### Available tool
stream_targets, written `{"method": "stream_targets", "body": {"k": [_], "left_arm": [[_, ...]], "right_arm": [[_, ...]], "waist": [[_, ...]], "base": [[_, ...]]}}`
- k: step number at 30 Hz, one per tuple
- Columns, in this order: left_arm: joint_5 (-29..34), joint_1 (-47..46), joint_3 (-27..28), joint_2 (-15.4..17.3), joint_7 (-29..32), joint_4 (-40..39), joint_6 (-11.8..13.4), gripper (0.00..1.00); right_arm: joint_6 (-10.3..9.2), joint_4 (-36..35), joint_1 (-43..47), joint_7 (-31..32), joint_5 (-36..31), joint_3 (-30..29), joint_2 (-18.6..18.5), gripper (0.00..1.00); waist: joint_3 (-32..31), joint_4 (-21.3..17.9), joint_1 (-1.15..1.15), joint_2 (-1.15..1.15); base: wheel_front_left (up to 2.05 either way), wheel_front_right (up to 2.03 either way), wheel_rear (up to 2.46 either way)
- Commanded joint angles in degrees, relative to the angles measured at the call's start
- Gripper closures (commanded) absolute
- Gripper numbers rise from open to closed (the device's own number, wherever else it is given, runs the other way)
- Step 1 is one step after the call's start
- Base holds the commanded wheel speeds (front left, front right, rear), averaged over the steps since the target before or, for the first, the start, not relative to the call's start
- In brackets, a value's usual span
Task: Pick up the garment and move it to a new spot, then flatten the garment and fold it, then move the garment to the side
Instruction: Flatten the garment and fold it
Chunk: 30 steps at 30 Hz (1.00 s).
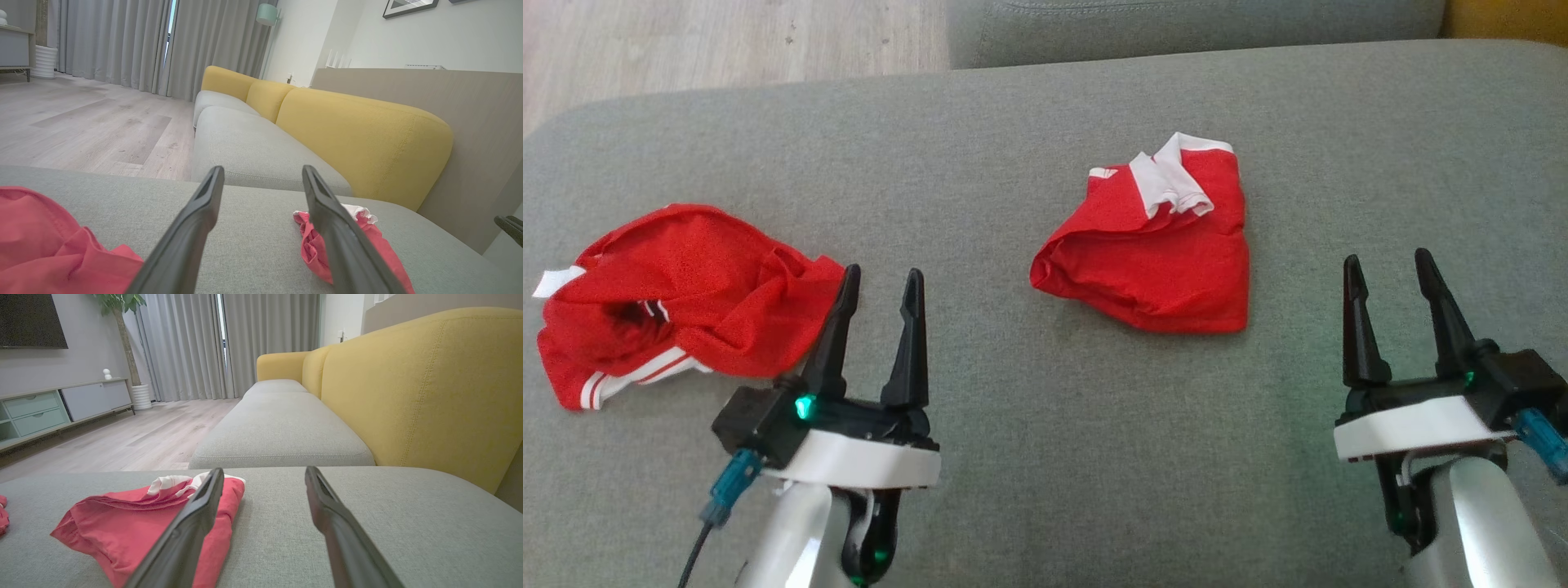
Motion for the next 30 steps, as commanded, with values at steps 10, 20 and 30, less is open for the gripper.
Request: {"method": "stream_targets", "body": {"k": [10, 20, 30], "left_arm": [[-0.1, -2.6, -0.4, 0.4, -0.3, -2.0, 0.1, 0.00], [-1.6, -4.1, -2.0, 0.4, -0.3, -1.3, 0.1, 0.00], [-2.8, -4.9, -3.3, 0.4, -0.3, -1.1, 0.1, 0.00]], "right_arm": [[-0.05, -1.2, -4.3, -0.7, -2.7, 0.6, 0.3, 1.00], [-0.05, 11.8, -11.1, -0.5, -8.7, 0.2, 0.4, 1.00], [-0.05, 24.4, -19.1, -0.2, -12.8, -0.6, 0.2, 1.00]], "waist": [[2.1, 2.2, 0.00, 0.00], [4.9, 7.8, 0.00, 0.00], [7.2, 12.1, 0.00, 0.00]], "base": [[0.00, 0.00, 0.00], [0.00, 0.00, 0.00], [0.00, 0.00, 0.00]]}}
